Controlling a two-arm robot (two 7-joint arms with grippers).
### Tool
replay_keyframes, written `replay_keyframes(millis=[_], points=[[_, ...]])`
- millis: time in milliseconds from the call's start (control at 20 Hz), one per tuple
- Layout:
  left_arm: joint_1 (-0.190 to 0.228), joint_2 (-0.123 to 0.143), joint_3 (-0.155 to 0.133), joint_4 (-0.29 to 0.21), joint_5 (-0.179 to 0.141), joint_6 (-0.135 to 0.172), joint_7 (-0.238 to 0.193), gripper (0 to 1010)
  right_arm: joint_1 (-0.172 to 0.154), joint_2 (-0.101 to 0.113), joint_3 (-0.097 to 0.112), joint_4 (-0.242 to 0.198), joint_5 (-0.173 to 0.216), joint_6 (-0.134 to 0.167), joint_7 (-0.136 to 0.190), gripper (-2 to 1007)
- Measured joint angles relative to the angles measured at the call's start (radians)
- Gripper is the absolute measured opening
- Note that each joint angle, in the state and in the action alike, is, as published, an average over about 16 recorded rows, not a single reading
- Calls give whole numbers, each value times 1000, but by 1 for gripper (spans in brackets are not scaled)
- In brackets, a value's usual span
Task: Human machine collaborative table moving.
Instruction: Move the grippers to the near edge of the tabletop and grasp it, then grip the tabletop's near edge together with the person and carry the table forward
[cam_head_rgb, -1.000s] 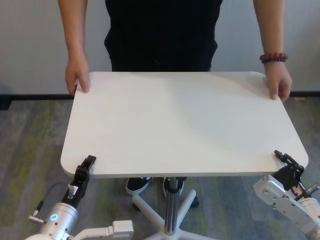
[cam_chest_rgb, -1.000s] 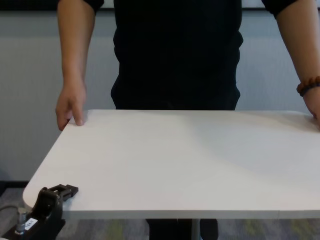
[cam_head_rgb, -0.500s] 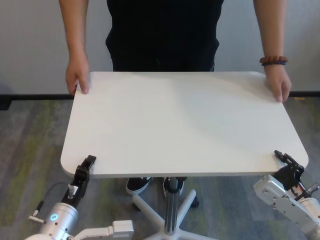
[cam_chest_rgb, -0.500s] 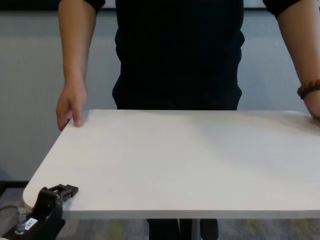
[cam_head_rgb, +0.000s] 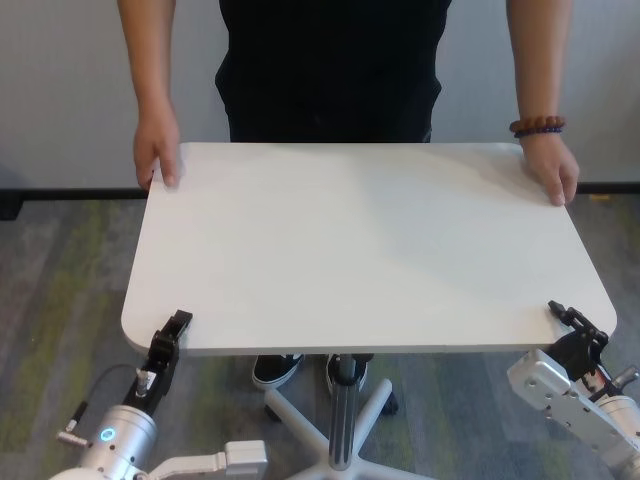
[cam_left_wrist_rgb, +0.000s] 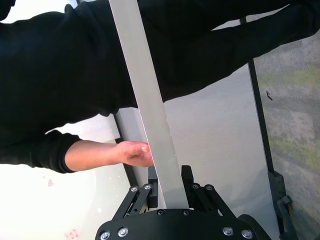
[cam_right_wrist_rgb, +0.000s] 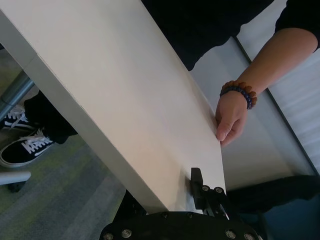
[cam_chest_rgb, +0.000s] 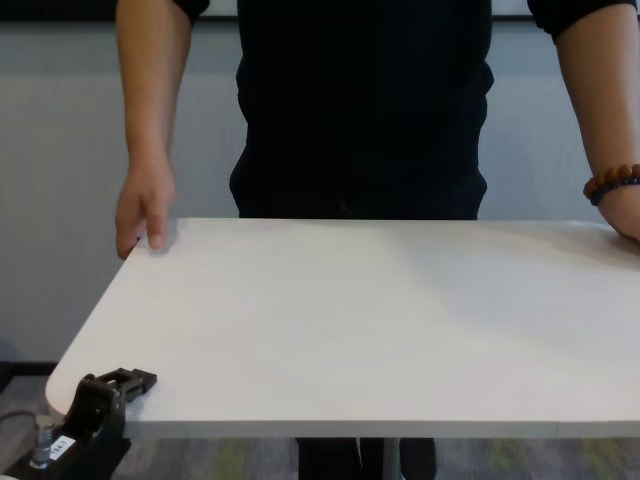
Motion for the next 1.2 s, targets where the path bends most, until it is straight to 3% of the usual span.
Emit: replay_keyframes(millis=[550, 1200], points=[[2, 0, -2, -4, 0, -3, -2, 290, -5, 0, 6, -6, 1, -5, 0, 398], [18, 10, -28, -55, 3, -25, -18, 290, -22, -1, 38, -39, -4, -18, 16, 397]])
